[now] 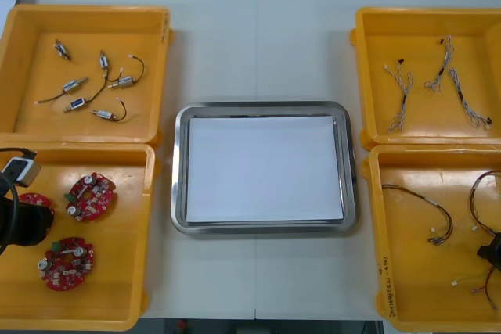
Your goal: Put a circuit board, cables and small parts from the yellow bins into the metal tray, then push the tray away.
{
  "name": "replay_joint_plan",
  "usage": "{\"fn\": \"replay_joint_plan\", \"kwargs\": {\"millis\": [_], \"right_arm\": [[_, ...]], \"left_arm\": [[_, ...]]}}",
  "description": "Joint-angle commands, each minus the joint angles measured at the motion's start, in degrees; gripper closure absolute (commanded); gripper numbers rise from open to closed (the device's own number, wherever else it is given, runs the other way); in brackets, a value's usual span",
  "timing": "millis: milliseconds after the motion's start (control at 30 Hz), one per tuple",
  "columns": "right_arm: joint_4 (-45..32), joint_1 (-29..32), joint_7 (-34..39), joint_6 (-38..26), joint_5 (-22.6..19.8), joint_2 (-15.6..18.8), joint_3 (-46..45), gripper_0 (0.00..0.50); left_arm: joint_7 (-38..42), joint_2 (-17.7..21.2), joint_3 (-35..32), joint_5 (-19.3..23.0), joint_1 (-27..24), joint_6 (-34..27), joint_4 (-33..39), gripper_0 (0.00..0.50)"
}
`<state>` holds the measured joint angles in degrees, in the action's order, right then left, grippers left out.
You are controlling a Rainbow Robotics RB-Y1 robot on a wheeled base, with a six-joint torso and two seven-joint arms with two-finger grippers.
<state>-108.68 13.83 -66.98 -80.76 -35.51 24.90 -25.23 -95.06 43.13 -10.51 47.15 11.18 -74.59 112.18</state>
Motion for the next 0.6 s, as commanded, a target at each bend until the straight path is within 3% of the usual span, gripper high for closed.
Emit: {"fn": "replay_joint_plan", "kwargs": {"millis": [33, 367, 400, 433, 467, 500, 600], "right_arm": [[-0.1, 2.3, 3.0, 1.0, -0.3, -0.5, 1.5, 0.0], [-0.1, 2.6, 3.4, 1.8, -0.3, -0.5, 1.9, 0.0], [-0.1, 2.7, 3.4, 1.9, -0.3, -0.4, 1.9, 0.087], [-0.1, 2.7, 3.4, 2.0, -0.3, -0.5, 1.9, 0.288], [-0.1, 2.8, 3.4, 2.1, -0.3, -0.5, 1.9, 0.446], [-0.2, 2.8, 3.4, 2.2, -0.3, -0.4, 1.9, 0.5], [-0.1, 2.9, 3.3, 2.4, -0.3, -0.4, 1.9, 0.5]], "left_arm": [[-3.9, 2.0, -2.8, 0.8, -0.5, -5.1, 2.5, 0.499], [-2.0, 2.0, -7.3, 1.6, -7.6, -18.3, 5.4, 0.499], [-1.9, 2.0, -7.4, 1.6, -8.1, -19.0, 5.6, 0.499], [-1.5, 2.0, -7.8, 1.6, -9.0, -20.2, 5.9, 0.5], [-1.3, 2.0, -8.0, 1.6, -9.9, -21.6, 6.3, 0.499], [-1.2, 2.0, -8.0, 1.6, -10.5, -22.4, 6.5, 0.5], [-0.5, 2.0, -8.2, 1.6, -12.5, -25.1, 7.3, 0.499]]}}
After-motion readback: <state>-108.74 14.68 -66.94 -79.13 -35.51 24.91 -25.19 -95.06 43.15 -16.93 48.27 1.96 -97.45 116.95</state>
